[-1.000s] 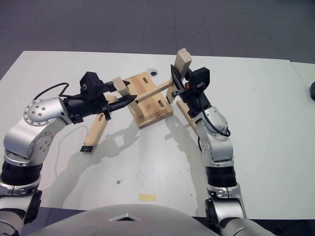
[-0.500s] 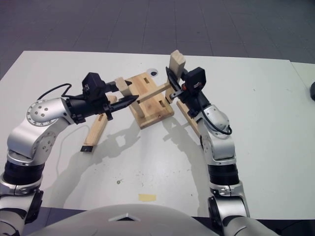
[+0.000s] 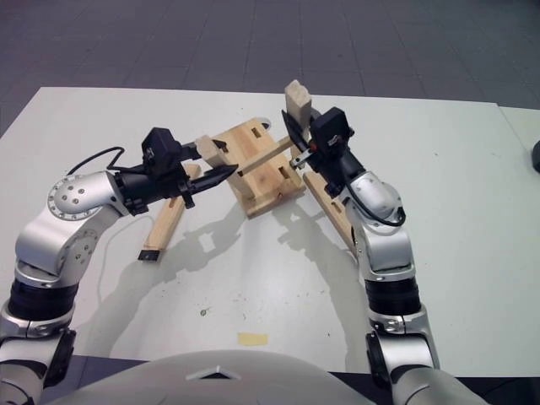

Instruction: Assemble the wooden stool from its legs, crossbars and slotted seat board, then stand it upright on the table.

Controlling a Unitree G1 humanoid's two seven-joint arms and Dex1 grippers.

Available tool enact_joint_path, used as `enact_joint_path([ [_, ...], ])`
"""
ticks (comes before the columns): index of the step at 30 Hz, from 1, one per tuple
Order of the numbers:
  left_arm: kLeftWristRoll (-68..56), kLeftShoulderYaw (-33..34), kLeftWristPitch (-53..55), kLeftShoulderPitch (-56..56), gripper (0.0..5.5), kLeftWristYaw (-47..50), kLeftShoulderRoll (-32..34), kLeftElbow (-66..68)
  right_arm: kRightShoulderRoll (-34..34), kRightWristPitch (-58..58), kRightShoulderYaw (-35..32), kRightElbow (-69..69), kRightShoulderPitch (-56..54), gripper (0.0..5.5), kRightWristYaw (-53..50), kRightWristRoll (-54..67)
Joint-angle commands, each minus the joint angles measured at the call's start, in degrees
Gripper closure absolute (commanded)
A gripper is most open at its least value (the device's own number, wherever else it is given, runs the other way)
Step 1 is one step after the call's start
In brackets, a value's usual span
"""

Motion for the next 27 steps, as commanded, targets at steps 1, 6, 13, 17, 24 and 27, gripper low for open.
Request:
enact_joint_path([
  [1, 1.25, -3.05, 2.89, 2.12, 3.48, -0.99, 0.51, 1.78, 1.61, 0.01, 1.58, -1.33, 1.15, 4.49, 1.34, 1.85],
  [6, 1.6, -3.02, 2.63, 0.7, 3.48, -0.99, 0.19, 2.75, 3.78, -0.09, 0.2, -2.51, 0.71, 4.49, 0.87, 5.02],
  [13, 2.02, -2.62, 1.53, -3.02, 3.11, -1.01, -0.93, 5.05, 6.03, 2.9, -0.59, -2.81, 2.43, 4.49, -0.98, 6.98],
  [17, 1.9, -1.5, 1.17, -4.6, 2.44, -2.29, 0.14, 6.16, 6.29, 3.7, -0.3, -2.68, 3.94, 4.5, -1.44, 6.82],
  [24, 2.11, -0.51, 1.11, -6.33, 1.26, -2.82, 0.23, 6.84, 7.34, 3.8, -0.68, -2.78, 5.09, 4.5, -2.45, 7.11],
  [27, 2.69, -1.16, 0.92, -5.12, 0.82, -2.96, 0.37, 6.18, 8.82, 5.71, -1.44, -3.99, 5.28, 4.5, -2.97, 9.91],
])
